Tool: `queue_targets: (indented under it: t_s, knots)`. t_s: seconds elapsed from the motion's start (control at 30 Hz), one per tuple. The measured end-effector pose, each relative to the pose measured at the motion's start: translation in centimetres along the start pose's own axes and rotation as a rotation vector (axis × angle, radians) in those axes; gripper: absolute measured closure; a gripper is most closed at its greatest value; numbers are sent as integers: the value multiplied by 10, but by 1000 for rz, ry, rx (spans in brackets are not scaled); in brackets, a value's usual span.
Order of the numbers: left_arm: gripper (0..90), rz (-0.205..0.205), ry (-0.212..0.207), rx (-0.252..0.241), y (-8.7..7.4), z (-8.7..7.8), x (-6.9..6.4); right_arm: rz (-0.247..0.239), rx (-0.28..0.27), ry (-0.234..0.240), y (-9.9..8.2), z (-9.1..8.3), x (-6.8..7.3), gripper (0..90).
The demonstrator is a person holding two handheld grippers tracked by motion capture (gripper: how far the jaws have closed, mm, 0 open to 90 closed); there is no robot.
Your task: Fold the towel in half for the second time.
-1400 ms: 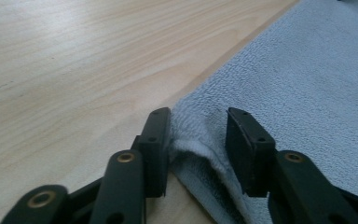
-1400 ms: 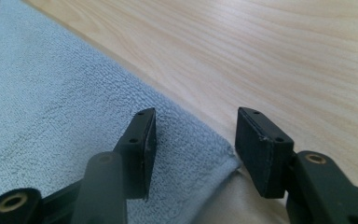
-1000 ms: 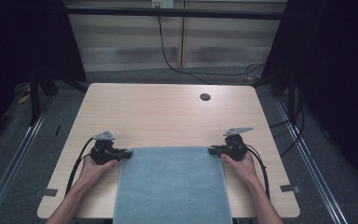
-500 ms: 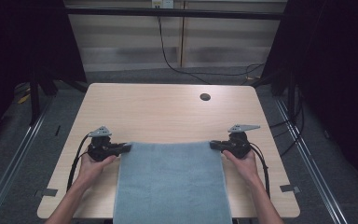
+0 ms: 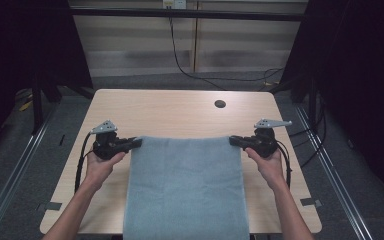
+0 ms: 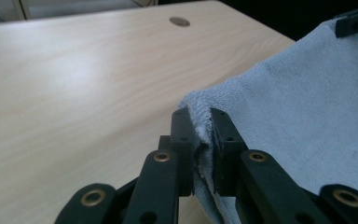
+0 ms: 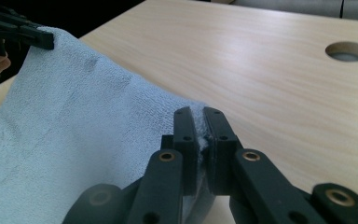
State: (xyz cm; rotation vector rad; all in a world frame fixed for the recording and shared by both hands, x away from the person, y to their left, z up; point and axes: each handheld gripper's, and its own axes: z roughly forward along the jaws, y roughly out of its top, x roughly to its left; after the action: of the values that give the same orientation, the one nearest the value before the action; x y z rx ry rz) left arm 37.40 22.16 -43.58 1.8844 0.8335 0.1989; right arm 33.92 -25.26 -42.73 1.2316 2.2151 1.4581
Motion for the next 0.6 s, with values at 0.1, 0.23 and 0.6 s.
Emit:
queue_targets:
  t_s: [0.1,0.23,0.6]
  knots:
    - [817,8,-1,-7,12,-1,2,-5,-2,-8,10,-1,-3,850]
    - [817,-1,14,-23,25,0,10,3,-36,-9,24,0,-9,850]
    - [816,12,52,-50,55,-6,15,2,-79,-1,54,2,-18,853]
